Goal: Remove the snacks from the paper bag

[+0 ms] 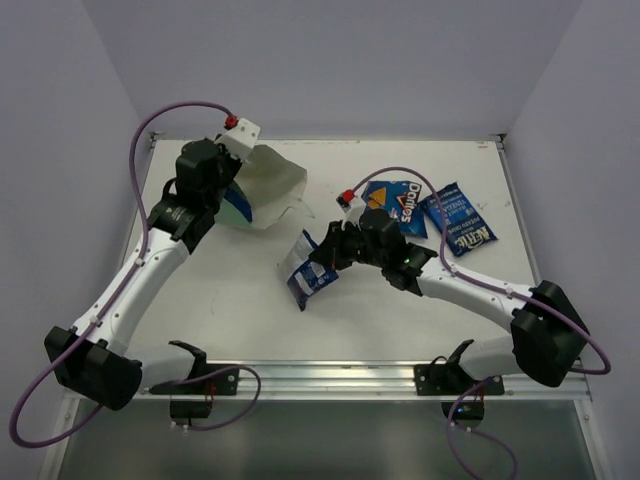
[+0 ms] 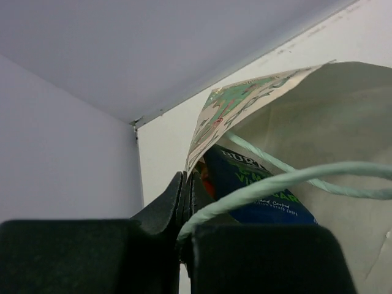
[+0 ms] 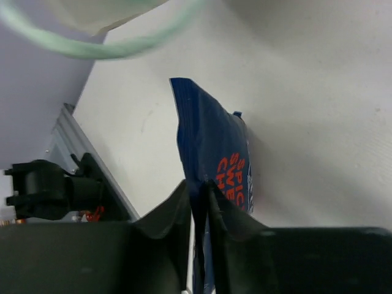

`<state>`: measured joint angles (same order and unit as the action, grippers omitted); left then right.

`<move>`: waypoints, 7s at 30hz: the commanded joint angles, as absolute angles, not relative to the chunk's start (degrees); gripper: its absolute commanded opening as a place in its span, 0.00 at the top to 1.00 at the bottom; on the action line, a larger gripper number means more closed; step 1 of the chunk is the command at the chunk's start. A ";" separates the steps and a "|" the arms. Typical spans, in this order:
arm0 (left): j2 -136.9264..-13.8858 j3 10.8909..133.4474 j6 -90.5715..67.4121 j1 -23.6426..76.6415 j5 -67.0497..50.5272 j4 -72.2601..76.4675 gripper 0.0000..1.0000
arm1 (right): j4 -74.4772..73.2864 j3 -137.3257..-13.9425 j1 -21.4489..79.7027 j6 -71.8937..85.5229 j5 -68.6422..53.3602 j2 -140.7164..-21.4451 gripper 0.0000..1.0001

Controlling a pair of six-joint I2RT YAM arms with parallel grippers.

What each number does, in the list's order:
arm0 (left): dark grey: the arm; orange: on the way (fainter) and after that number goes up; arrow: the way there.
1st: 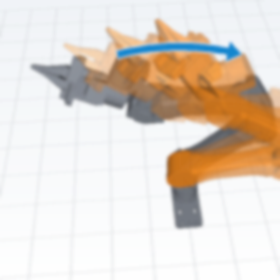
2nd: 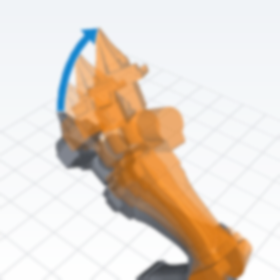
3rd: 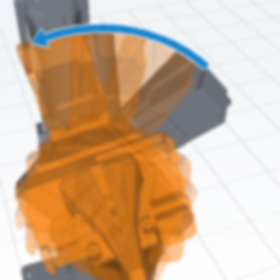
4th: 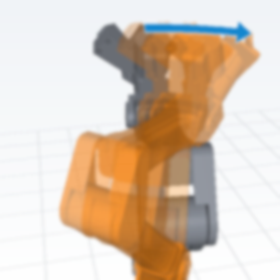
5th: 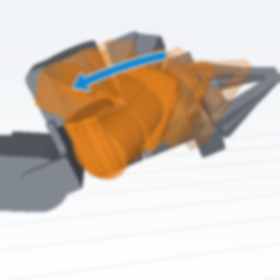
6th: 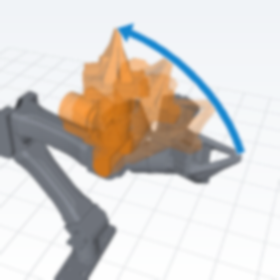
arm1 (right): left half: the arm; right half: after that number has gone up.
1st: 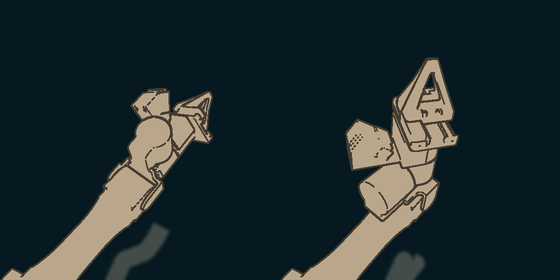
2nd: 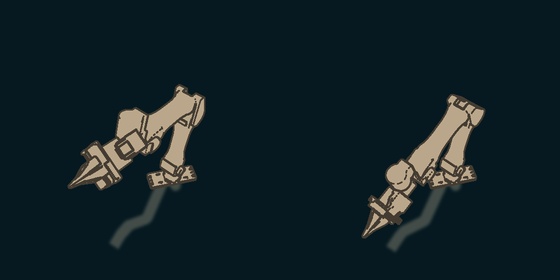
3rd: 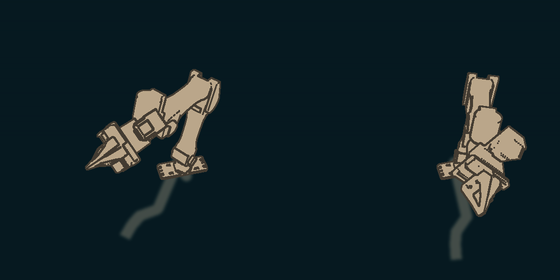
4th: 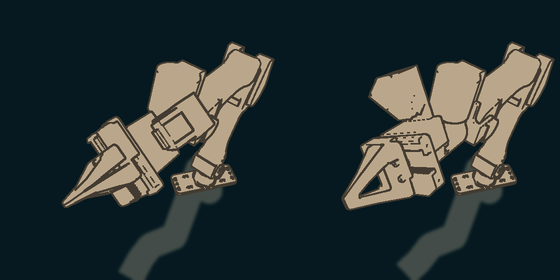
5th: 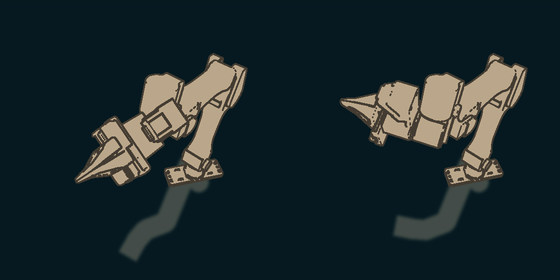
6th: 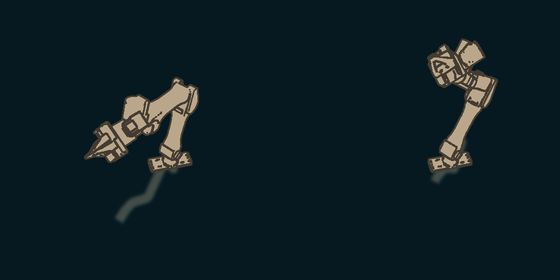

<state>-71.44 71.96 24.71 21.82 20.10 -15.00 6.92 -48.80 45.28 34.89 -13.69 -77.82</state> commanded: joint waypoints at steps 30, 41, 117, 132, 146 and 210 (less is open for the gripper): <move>-68.47 67.14 6.52 24.35 5.89 -18.46 1.00 | -5.63 -84.10 50.18 31.62 -0.09 -86.90 0.28; -68.99 69.78 -1.65 24.61 8.18 -20.91 1.00 | -8.35 -87.54 51.68 37.35 4.74 -100.01 0.29; -69.52 74.71 -5.54 24.78 3.95 -26.72 1.00 | 3.96 -91.58 50.71 19.87 -2.64 -117.51 0.98; -67.94 69.88 -2.64 24.70 12.13 -26.37 1.00 | 3.26 -86.75 50.63 13.80 0.53 -100.47 1.00; -71.36 69.70 -3.25 24.00 18.01 -25.14 1.00 | -5.01 -86.76 48.17 17.22 4.83 -80.17 1.00; -69.35 76.55 -5.63 22.85 10.64 -31.46 1.00 | -8.35 -90.97 53.70 31.55 10.90 -110.82 0.25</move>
<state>-71.33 76.16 -3.90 22.57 12.10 -32.53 -10.96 -90.83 53.63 30.50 8.19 -108.77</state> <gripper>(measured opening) 0.018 0.753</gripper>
